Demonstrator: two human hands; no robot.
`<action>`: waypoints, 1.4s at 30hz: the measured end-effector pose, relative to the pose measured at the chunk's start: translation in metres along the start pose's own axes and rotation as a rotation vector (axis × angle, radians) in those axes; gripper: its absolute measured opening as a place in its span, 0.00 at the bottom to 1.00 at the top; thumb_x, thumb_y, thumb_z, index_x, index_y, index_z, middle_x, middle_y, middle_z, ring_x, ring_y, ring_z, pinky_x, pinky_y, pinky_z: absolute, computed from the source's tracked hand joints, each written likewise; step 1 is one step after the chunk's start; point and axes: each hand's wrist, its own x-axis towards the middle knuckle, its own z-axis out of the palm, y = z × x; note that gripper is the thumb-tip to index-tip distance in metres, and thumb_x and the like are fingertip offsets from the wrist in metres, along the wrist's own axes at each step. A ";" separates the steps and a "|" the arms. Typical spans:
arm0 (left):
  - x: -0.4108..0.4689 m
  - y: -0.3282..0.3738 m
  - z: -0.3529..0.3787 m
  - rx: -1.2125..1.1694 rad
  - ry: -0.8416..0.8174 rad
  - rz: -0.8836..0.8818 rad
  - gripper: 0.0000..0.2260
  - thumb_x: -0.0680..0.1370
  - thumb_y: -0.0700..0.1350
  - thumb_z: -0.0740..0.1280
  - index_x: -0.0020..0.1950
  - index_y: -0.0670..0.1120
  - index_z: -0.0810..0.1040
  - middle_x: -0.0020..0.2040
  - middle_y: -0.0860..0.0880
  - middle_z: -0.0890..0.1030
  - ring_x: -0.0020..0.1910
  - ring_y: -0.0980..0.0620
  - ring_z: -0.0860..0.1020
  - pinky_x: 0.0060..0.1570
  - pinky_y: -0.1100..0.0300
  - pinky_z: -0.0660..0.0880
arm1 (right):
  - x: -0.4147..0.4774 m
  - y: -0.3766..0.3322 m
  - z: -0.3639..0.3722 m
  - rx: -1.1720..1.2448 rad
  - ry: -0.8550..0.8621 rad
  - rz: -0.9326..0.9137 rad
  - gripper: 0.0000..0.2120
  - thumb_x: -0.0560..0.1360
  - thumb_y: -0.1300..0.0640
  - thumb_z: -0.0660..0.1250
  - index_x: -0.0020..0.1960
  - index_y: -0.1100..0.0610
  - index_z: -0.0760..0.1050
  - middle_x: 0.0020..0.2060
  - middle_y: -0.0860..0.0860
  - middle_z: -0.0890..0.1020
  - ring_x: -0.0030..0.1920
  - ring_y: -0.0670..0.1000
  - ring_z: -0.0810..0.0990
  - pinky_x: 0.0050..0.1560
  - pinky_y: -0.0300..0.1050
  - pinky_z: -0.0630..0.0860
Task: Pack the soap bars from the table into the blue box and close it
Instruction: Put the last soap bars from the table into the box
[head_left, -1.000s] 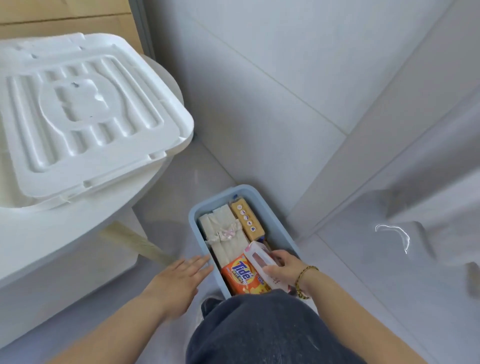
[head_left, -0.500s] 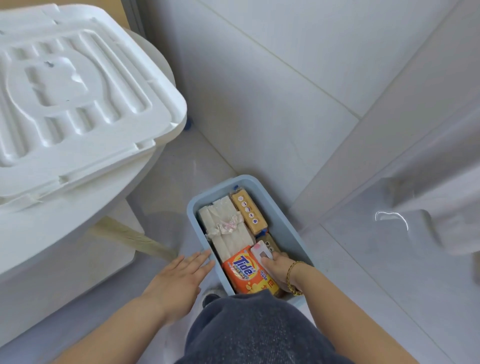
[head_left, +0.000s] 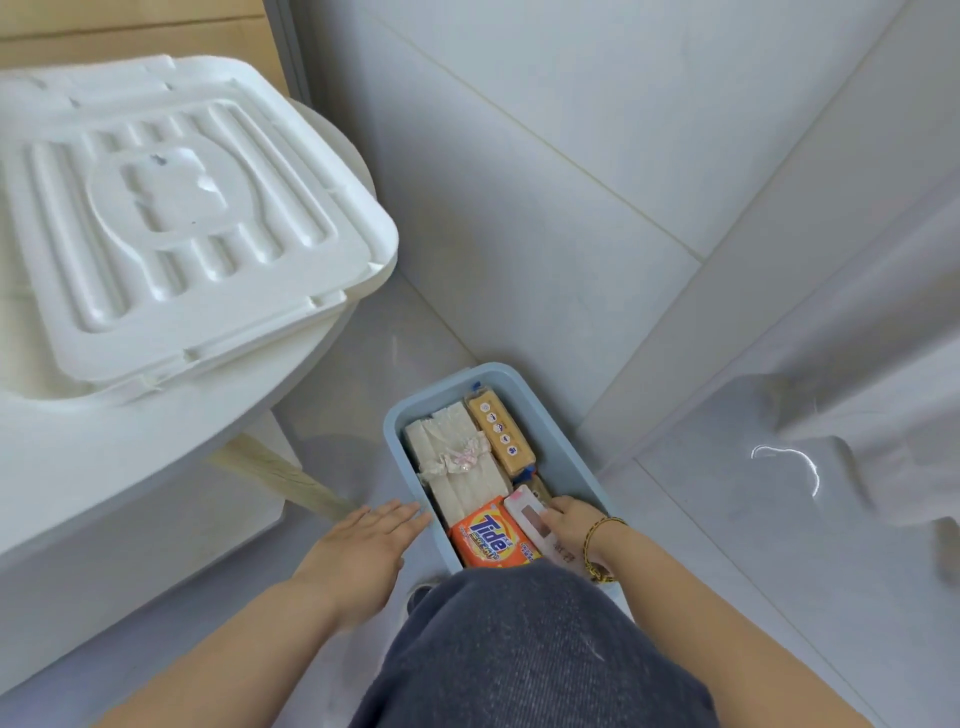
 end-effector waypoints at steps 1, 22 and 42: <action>-0.005 0.000 -0.005 -0.015 0.031 0.001 0.23 0.81 0.41 0.49 0.74 0.52 0.46 0.77 0.52 0.48 0.75 0.54 0.46 0.72 0.59 0.43 | -0.008 -0.002 -0.007 -0.001 0.041 -0.032 0.20 0.79 0.54 0.51 0.68 0.62 0.64 0.66 0.60 0.71 0.66 0.58 0.69 0.64 0.45 0.66; -0.318 -0.111 -0.118 -0.245 1.372 -0.503 0.06 0.70 0.36 0.67 0.44 0.39 0.82 0.42 0.40 0.84 0.45 0.46 0.80 0.44 0.52 0.73 | -0.280 -0.286 0.005 -0.086 0.146 -1.046 0.10 0.74 0.63 0.63 0.36 0.51 0.74 0.32 0.46 0.78 0.34 0.41 0.77 0.37 0.31 0.74; -0.360 -0.260 -0.093 -0.411 1.160 -0.935 0.42 0.63 0.59 0.72 0.71 0.52 0.58 0.63 0.48 0.71 0.65 0.47 0.65 0.62 0.57 0.58 | -0.271 -0.550 0.191 -1.237 0.526 -1.459 0.43 0.70 0.74 0.57 0.74 0.46 0.42 0.76 0.49 0.47 0.75 0.53 0.46 0.73 0.46 0.49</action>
